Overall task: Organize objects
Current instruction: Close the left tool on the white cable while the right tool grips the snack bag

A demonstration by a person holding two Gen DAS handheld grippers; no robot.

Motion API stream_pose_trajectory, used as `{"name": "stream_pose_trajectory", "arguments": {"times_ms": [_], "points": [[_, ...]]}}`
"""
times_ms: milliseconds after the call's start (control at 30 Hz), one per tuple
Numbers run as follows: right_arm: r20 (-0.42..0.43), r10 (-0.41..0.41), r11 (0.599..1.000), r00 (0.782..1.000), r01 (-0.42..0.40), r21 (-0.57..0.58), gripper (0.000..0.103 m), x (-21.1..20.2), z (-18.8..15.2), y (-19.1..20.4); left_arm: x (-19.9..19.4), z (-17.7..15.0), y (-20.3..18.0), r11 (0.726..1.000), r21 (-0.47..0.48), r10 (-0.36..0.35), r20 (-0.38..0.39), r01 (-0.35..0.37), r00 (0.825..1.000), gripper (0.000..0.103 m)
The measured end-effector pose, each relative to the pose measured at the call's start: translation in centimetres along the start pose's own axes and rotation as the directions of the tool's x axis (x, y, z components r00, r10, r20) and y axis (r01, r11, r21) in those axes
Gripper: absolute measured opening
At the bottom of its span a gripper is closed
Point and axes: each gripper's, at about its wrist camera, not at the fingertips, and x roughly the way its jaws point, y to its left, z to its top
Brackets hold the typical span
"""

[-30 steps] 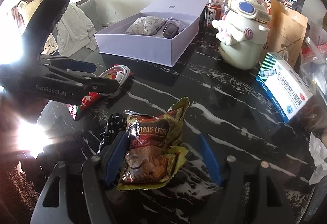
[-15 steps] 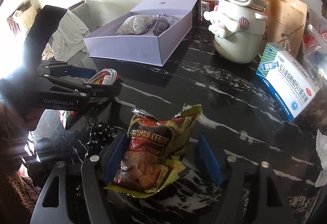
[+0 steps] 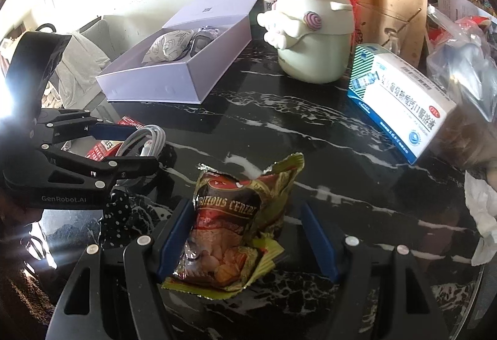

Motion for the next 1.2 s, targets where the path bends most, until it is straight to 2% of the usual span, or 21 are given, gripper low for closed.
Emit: {"name": "stream_pose_trajectory", "arguments": {"times_ms": [200,433,700,1033,1100,1133,1200], "points": [[0.004,-0.018,1.0,1.0,0.018,0.013,0.072,-0.6,-0.3,-0.9,0.4,0.3,-1.6,0.999,0.028,-0.022,-0.013,0.023,1.0,0.055],[0.011,-0.021,1.0,1.0,0.021,0.012,0.072,-0.8,-0.4,-0.9,0.9,0.1,-1.4,0.999,0.005,-0.036,-0.028,0.036,0.999,0.056],[-0.02,-0.028,1.0,0.999,0.028,0.004,0.076,-0.2,-1.1,-0.6,0.8,0.1,-1.4,1.0,0.012,-0.021,-0.024,0.021,1.0,0.056],[0.038,-0.083,0.996,0.996,0.084,-0.02,0.076,0.1,-1.7,0.3,0.6,-0.4,-1.6,1.0,-0.002,-0.011,0.008,0.011,1.0,0.055],[0.046,-0.071,0.997,0.996,0.072,-0.015,0.069,0.0,-1.7,0.3,0.5,-0.4,-1.6,1.0,-0.007,-0.01,0.006,0.01,1.0,0.055],[0.048,-0.073,0.997,0.996,0.073,-0.008,0.063,0.0,-1.7,0.2,0.5,-0.5,-1.6,1.0,-0.011,-0.012,0.007,0.012,1.0,0.055],[0.057,-0.064,0.998,0.996,0.065,-0.003,0.061,-0.1,-1.7,0.1,0.4,-0.6,-1.8,1.0,-0.016,-0.013,0.01,0.013,1.0,0.055]]}}
